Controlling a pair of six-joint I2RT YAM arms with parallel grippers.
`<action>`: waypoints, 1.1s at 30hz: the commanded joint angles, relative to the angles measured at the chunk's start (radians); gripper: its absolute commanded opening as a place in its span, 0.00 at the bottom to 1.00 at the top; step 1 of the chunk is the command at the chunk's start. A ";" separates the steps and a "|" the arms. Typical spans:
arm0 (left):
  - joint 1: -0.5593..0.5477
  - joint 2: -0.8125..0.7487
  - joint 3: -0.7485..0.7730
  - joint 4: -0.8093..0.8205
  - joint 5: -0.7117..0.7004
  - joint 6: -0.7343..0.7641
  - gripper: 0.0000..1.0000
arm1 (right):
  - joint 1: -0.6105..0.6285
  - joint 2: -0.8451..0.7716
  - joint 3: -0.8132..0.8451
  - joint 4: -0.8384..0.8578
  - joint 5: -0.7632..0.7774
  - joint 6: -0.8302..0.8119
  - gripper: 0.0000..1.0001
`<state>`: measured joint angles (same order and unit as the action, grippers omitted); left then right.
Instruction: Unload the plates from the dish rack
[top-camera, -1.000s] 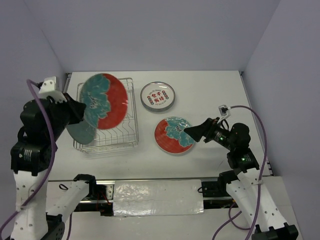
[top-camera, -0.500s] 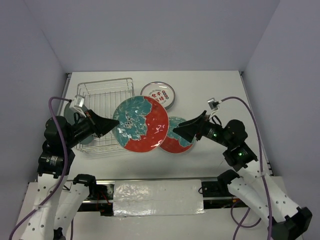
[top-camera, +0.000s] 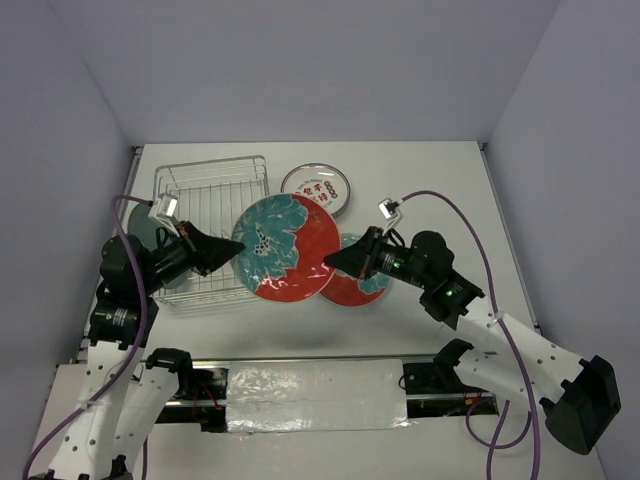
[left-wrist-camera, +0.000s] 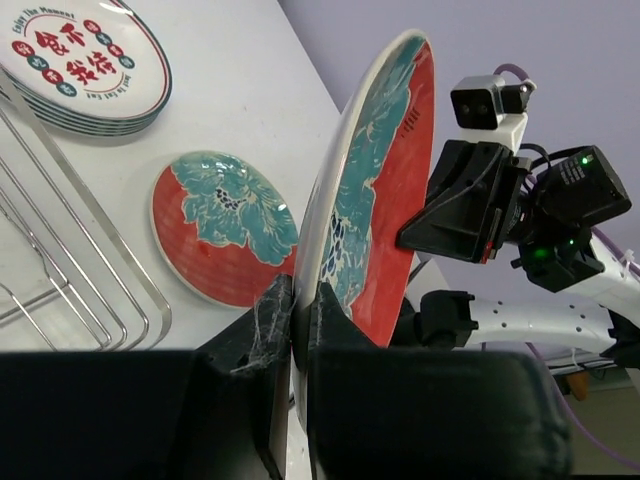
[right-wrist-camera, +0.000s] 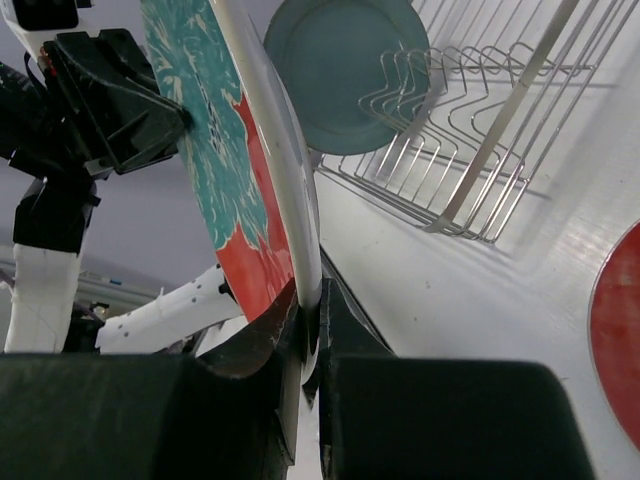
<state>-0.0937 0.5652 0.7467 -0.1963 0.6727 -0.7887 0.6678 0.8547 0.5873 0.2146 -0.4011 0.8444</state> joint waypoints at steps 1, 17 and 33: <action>-0.001 -0.004 -0.003 0.149 0.056 -0.077 0.05 | 0.007 -0.010 -0.013 0.183 0.047 -0.002 0.00; -0.001 -0.014 0.417 -0.578 -0.639 0.351 0.99 | -0.393 -0.094 -0.101 -0.279 -0.005 -0.060 0.00; -0.001 -0.044 0.416 -0.663 -0.657 0.416 1.00 | -0.491 0.076 -0.152 -0.176 -0.134 -0.149 0.20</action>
<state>-0.0948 0.5327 1.1572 -0.8642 0.0273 -0.4114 0.1894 0.9409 0.4065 -0.1371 -0.4694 0.7074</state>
